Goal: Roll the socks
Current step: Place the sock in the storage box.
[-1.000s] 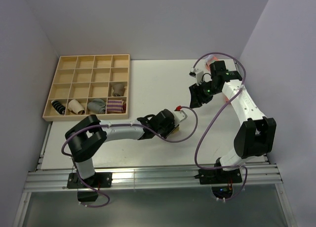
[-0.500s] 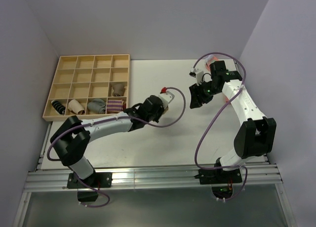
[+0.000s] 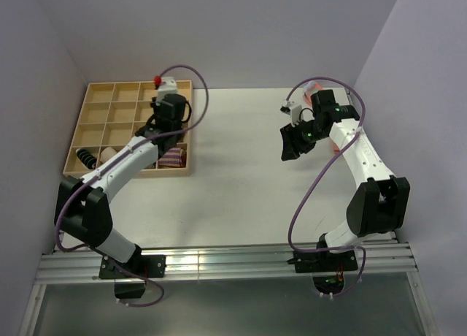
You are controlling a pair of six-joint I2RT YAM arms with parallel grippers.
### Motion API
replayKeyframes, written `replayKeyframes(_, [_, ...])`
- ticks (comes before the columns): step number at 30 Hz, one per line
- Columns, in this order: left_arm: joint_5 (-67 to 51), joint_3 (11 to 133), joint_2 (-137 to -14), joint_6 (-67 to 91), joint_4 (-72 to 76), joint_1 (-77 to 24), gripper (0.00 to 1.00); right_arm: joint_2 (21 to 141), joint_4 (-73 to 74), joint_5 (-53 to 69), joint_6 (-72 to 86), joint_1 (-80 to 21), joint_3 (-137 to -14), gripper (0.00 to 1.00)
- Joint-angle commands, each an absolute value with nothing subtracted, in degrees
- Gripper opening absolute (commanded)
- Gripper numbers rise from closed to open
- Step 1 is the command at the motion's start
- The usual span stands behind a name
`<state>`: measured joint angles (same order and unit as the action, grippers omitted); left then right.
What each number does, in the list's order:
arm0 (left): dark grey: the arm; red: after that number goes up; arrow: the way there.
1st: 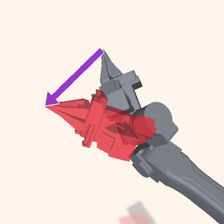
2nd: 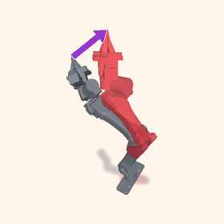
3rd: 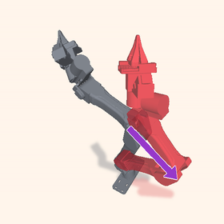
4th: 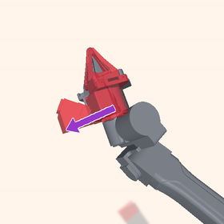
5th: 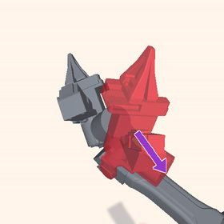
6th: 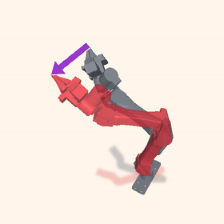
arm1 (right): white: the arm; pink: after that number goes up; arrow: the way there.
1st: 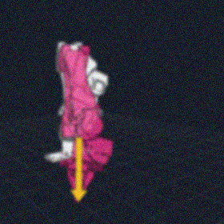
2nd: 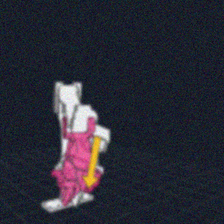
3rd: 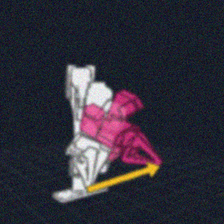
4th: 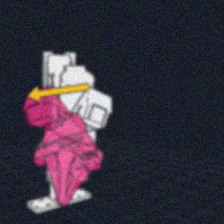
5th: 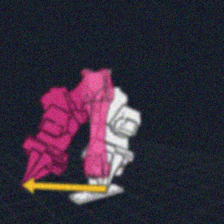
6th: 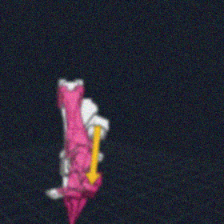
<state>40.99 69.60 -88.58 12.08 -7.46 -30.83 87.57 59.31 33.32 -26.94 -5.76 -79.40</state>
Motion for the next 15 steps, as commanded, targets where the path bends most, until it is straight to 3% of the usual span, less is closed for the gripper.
replayKeyframes(1, [48.4,73.8,-89.1,20.0,-14.7,-24.8,0.00,85.5,59.7,33.1,-27.9,-5.4,-80.7,0.59])
replayKeyframes(6, [54.4,79.4,-97.6,24.4,-22.0,-18.6,0.00,85.7,59.5,33.3,-28.5,-5.4,-80.2,0.59])
replayKeyframes(15, [51.5,87.4,-111.9,29.0,-28.3,-14.2,0.00,86.0,58.6,32.3,-29.8,-5.4,-77.5,0.59])
